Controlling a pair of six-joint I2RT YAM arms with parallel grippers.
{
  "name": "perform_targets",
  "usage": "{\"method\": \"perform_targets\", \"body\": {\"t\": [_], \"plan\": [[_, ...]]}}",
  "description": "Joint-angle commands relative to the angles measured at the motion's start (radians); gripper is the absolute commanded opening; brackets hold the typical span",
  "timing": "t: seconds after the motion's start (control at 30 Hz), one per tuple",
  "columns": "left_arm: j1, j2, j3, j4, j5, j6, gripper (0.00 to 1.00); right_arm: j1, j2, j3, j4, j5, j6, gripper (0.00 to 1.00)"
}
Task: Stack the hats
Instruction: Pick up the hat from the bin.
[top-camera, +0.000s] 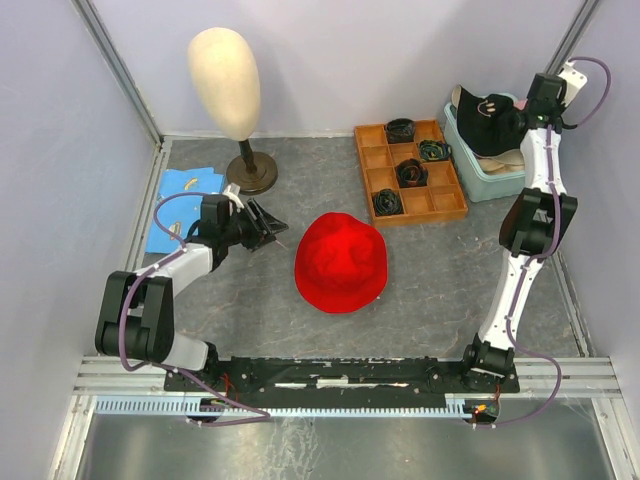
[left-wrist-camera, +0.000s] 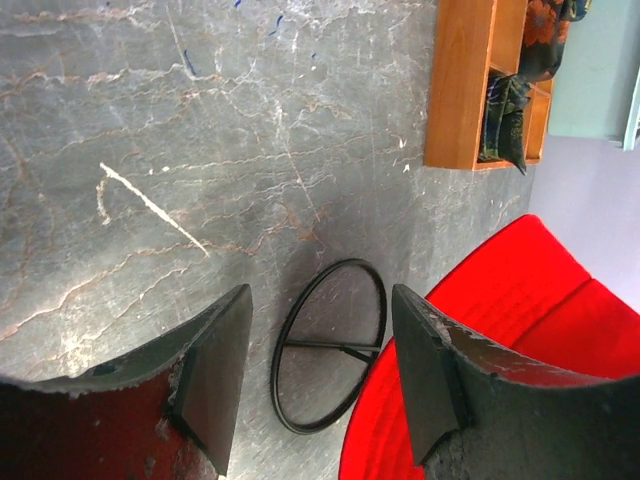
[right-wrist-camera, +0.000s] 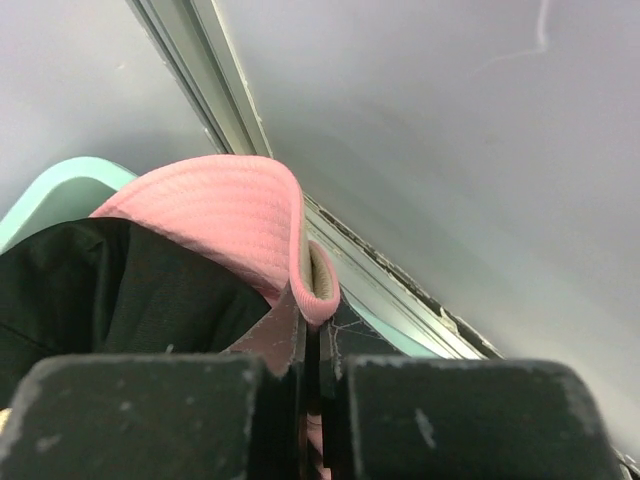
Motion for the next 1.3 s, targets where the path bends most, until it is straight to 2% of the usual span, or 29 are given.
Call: {"method": "perform_targets", "body": {"t": [0.0, 0.33, 0.53, 0.63, 0.8, 1.03, 1.27], "plan": [[0.006, 0.005, 0.055, 0.057, 0.037, 0.026, 0.64, -0.002, -0.149, 0.037, 0.095, 0.024, -0.04, 0.0], [0.006, -0.006, 0.079, 0.081, 0.08, 0.014, 0.64, -0.014, -0.321, 0.056, 0.182, 0.027, -0.133, 0.0], [0.006, -0.041, 0.066, 0.057, 0.094, 0.02, 0.64, -0.014, -0.386, -0.026, 0.208, 0.017, -0.135, 0.0], [0.006, -0.062, 0.053, 0.054, 0.098, 0.019, 0.64, -0.001, -0.448, -0.126, 0.321, 0.033, -0.177, 0.0], [0.006, -0.092, 0.059, 0.036, 0.104, 0.016, 0.64, 0.004, -0.519, -0.11, 0.238, -0.051, -0.139, 0.0], [0.007, -0.174, 0.165, -0.088, 0.062, 0.097, 0.64, 0.026, -0.665, -0.142, 0.141, -0.191, -0.079, 0.0], [0.006, -0.234, 0.198, -0.091, 0.072, 0.078, 0.65, 0.028, -0.77, -0.149, 0.061, -0.258, 0.008, 0.0]]}}
